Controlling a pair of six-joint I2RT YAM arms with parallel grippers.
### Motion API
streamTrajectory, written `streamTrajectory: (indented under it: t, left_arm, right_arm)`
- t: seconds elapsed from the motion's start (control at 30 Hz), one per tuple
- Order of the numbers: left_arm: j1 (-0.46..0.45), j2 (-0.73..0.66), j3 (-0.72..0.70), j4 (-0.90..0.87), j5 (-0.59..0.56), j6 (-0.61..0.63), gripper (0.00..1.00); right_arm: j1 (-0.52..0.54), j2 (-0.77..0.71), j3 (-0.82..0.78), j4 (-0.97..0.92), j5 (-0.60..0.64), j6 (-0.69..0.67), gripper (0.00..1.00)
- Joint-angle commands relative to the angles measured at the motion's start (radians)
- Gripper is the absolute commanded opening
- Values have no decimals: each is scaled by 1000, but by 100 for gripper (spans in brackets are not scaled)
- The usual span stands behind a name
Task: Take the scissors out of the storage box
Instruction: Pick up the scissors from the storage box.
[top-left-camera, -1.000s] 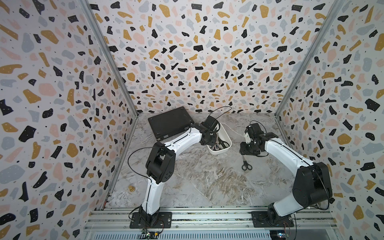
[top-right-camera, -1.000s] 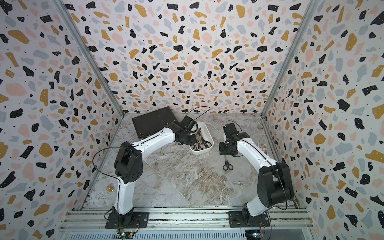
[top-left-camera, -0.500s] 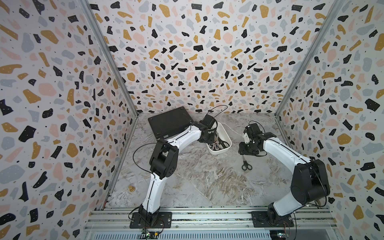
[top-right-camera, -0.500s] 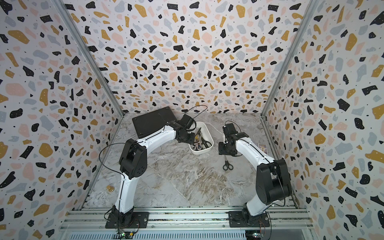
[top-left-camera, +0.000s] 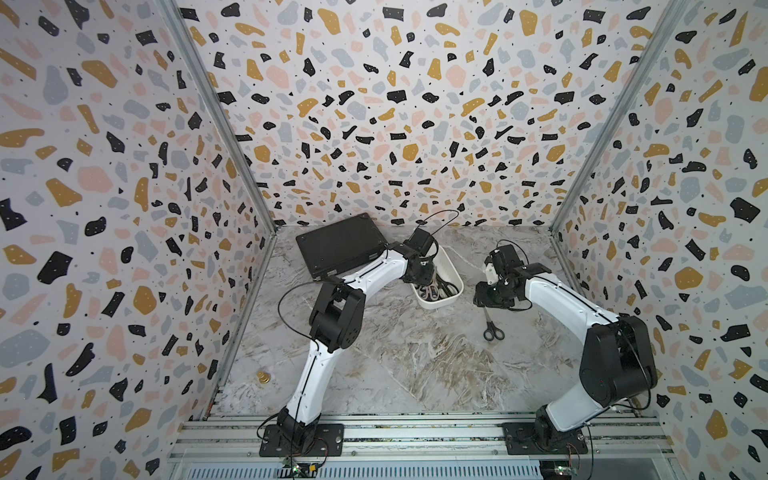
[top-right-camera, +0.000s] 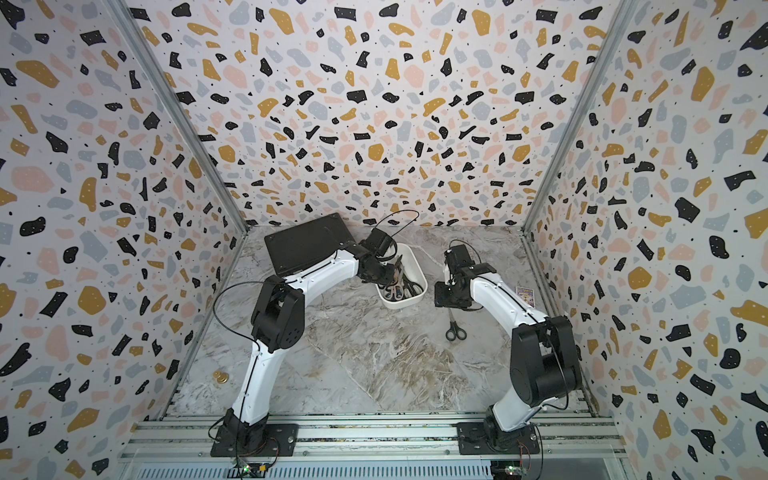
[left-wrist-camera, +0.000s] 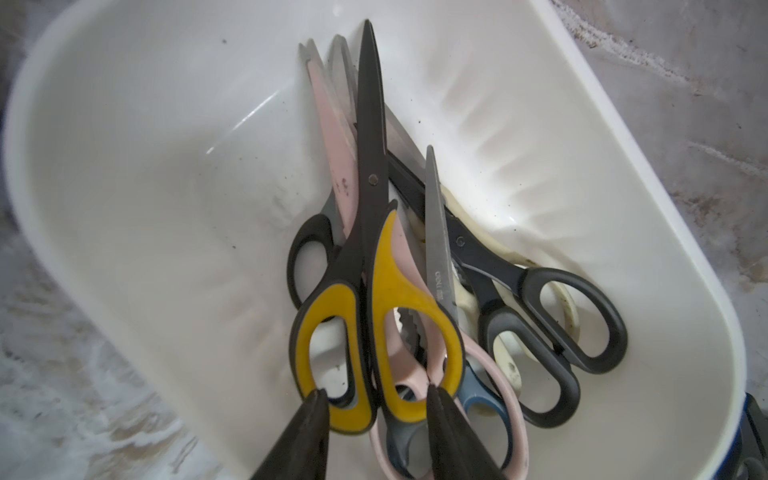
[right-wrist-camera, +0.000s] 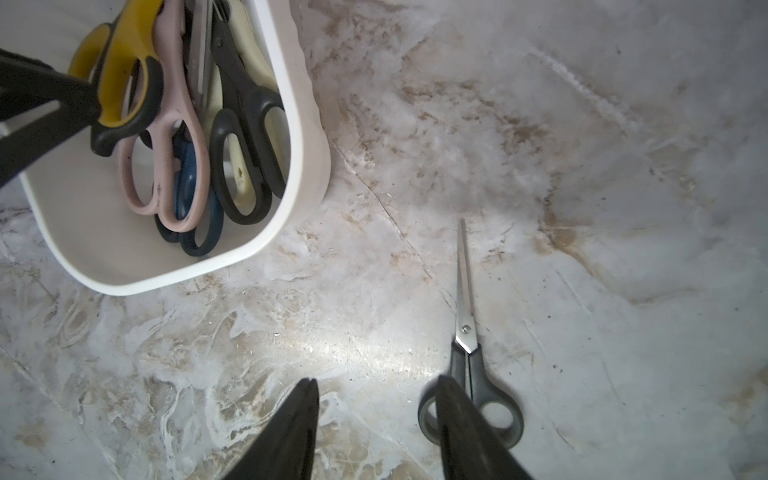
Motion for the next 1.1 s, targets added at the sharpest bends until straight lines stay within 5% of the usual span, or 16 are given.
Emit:
streamTrajectory:
  t: [0.0, 0.23, 0.53, 0.83, 1.07]
  left_arm:
    - [1, 38, 39, -50, -8, 19, 43]
    - [1, 114, 96, -111, -5, 21, 39]
    - [3, 96, 70, -103, 21, 8, 18]
    - [5, -82, 26, -54, 50, -23, 7]
    - [-13, -336, -259, 103, 53, -213, 1]
  right_arm:
    - [-4, 0, 32, -5, -16, 8, 51]
    - [-4, -2, 28, 0, -42, 14, 52]
    - [-2, -12, 24, 5, -62, 24, 52]
    - [-2, -28, 36, -15, -38, 13, 52]
    - [-5, -74, 64, -54, 37, 6, 53]
